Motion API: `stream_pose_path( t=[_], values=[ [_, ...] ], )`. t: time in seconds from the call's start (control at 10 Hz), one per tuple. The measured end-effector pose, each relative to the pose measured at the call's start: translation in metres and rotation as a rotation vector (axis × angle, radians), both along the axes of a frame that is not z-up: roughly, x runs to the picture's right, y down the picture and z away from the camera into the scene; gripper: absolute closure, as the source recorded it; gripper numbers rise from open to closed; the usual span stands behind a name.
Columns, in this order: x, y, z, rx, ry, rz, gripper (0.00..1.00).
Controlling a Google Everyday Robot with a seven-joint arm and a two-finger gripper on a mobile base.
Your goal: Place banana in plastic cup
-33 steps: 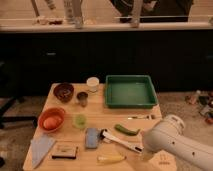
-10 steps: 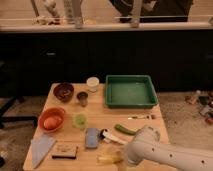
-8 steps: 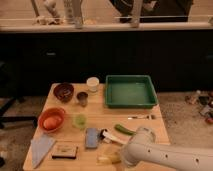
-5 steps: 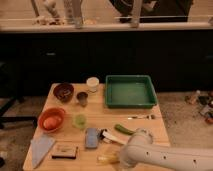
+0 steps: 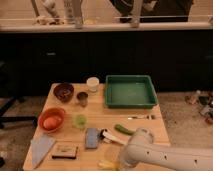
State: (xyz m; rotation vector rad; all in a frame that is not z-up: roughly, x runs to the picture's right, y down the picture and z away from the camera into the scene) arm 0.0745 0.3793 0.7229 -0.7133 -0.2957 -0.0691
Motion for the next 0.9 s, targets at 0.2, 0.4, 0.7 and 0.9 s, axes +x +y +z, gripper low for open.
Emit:
stream_pose_path(
  t=[0.2, 0.4, 0.7, 0.9],
  values=[
    [-0.001, 0.001, -0.002, 0.001, 0.003, -0.013, 1.0],
    [-0.022, -0.006, -0.016, 0.02, -0.008, -0.076, 1.0],
    [-0.054, -0.025, -0.041, 0.057, -0.031, -0.133, 1.0],
    [-0.064, -0.033, -0.049, 0.078, -0.041, -0.136, 1.0]
  ],
)
